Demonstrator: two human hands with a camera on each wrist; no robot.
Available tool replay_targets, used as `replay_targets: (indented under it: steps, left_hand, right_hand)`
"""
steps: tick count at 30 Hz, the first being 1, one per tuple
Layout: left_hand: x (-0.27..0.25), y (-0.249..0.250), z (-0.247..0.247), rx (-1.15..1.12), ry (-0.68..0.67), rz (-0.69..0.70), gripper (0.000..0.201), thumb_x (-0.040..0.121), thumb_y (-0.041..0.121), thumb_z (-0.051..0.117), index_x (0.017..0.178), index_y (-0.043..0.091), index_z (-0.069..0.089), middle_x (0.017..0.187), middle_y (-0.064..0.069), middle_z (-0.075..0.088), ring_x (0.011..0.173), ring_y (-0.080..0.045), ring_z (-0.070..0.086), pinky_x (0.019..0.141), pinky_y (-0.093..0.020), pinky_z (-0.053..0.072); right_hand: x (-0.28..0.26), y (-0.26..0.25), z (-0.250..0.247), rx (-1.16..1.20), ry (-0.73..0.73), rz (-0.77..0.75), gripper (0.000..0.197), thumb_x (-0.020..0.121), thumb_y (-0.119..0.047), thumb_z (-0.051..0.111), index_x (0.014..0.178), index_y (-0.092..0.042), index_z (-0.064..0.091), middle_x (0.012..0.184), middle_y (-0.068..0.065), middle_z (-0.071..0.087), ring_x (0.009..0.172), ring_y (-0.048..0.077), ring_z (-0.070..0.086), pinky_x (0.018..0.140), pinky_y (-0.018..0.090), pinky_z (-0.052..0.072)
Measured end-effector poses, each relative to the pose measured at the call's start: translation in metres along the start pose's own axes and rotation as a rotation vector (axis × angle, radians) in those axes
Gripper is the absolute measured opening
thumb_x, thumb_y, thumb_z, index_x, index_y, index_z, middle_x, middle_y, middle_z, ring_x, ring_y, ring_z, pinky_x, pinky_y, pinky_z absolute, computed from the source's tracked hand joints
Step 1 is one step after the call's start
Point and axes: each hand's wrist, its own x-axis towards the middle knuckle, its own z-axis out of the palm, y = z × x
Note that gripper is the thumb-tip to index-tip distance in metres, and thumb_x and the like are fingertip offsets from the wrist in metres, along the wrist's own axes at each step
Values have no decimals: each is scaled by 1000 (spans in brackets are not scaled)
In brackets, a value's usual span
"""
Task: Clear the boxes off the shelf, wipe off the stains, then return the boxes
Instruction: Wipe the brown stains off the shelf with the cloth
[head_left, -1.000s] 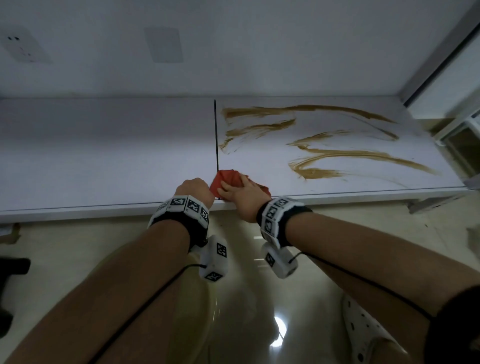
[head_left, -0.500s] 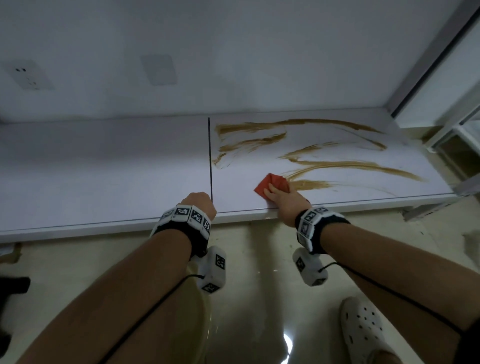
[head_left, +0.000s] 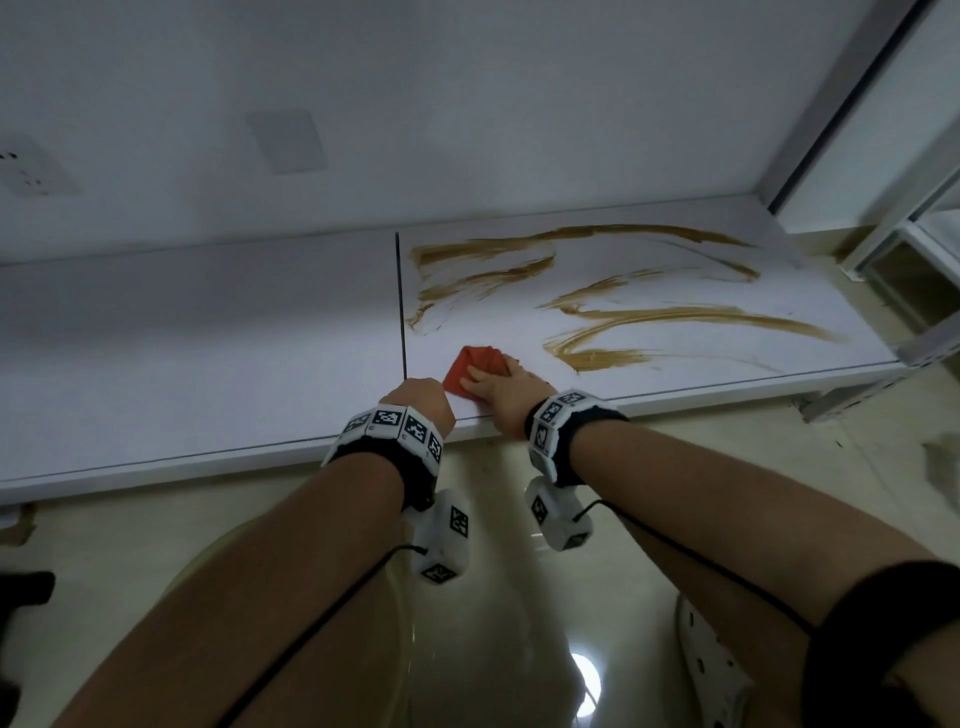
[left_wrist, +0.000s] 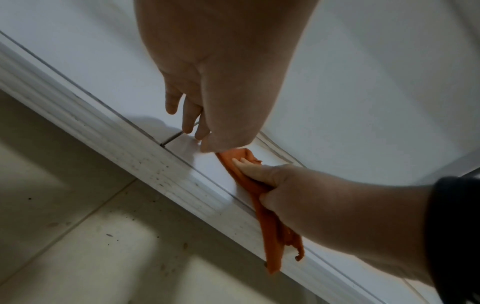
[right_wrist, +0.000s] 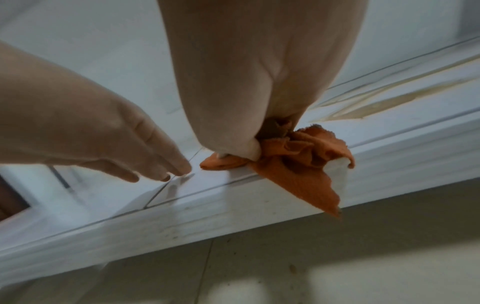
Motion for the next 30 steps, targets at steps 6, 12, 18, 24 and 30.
replay_targets:
  steps: [6,12,18,24,30]
  left_hand:
    - [3,2,3,-12,-28,69,17,88,2,42,81,8,56,112,-12,63,84,-19,50,71,-25,39]
    - [8,3,4,-35,27,29,28,87,8,45,61,14,43,101,-9,64,80,-18,49,66,-25,40]
    - [4,6,9,5,-6,-8,28,87,12,45,106,8,64,110,-10,65,99,-25,61,71,-27,43]
    - [2,5,6,-48,-20,-16,16,85,5,45,75,10,57,102,-9,63,85,-23,55,71,-25,41]
    - [3,9,5,-112,18,-35,26,85,5,46,61,12,45,104,-11,66,89,-26,60,74,-27,43]
  right_hand:
    - [-28,51,0,-73,61,123,69,96,-10,41,152,-23,4,160,-2,-1,146,31,0,120,42,4]
    - [-33,34,21,30,55,30,72,92,1,36,151,-30,12,159,-12,3,146,33,-8,120,46,4]
    - [-3,6,8,-6,30,-50,71,93,-3,41,151,-32,12,159,-13,0,146,31,-9,120,45,5]
    - [0,53,2,-10,132,67,63,97,-13,39,151,-30,13,160,-7,3,146,32,-4,121,43,9]
    - [-35,82,7,0,86,227,72,94,-9,44,152,-26,5,160,-4,0,145,37,-2,120,45,6]
